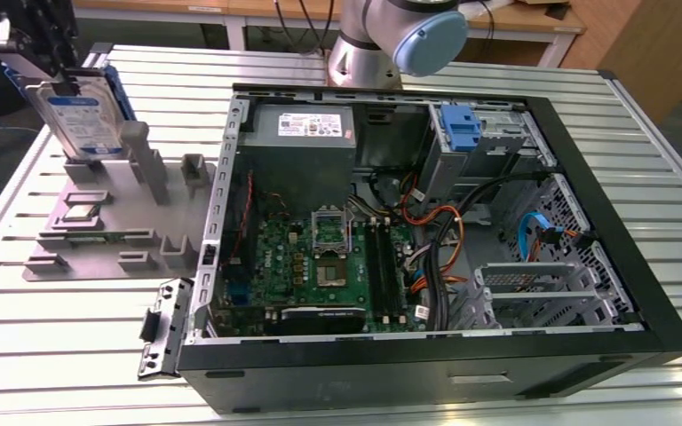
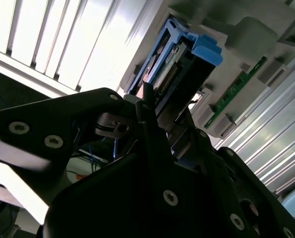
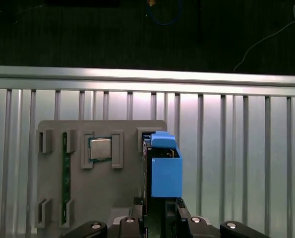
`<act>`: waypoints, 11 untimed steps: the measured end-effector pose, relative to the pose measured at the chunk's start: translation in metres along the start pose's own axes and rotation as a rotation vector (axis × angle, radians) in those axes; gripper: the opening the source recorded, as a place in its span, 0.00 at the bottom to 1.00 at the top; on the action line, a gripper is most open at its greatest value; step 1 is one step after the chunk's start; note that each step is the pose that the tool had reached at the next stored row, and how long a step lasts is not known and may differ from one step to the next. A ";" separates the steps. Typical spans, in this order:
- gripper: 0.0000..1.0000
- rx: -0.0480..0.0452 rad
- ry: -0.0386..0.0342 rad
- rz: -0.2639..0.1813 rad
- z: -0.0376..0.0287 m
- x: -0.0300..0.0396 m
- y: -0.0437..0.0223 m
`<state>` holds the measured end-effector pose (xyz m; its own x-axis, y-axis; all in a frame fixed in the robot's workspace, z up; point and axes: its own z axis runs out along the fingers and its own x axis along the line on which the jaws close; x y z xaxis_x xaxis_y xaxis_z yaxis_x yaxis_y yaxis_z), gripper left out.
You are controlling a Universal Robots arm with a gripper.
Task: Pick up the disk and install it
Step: 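Pick up the disk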
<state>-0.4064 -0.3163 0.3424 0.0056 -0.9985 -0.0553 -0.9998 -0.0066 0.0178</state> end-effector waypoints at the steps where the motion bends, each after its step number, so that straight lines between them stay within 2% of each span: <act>1: 0.35 0.0001 0.0000 0.000 -0.0024 -0.0001 0.0000; 3: 0.35 0.0001 0.0000 0.000 -0.0060 -0.0004 0.0001; 11: 0.35 0.0002 0.0000 0.000 -0.0067 -0.0004 0.0002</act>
<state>-0.4064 -0.3163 0.3491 0.0056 -0.9985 -0.0553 -0.9998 -0.0065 0.0176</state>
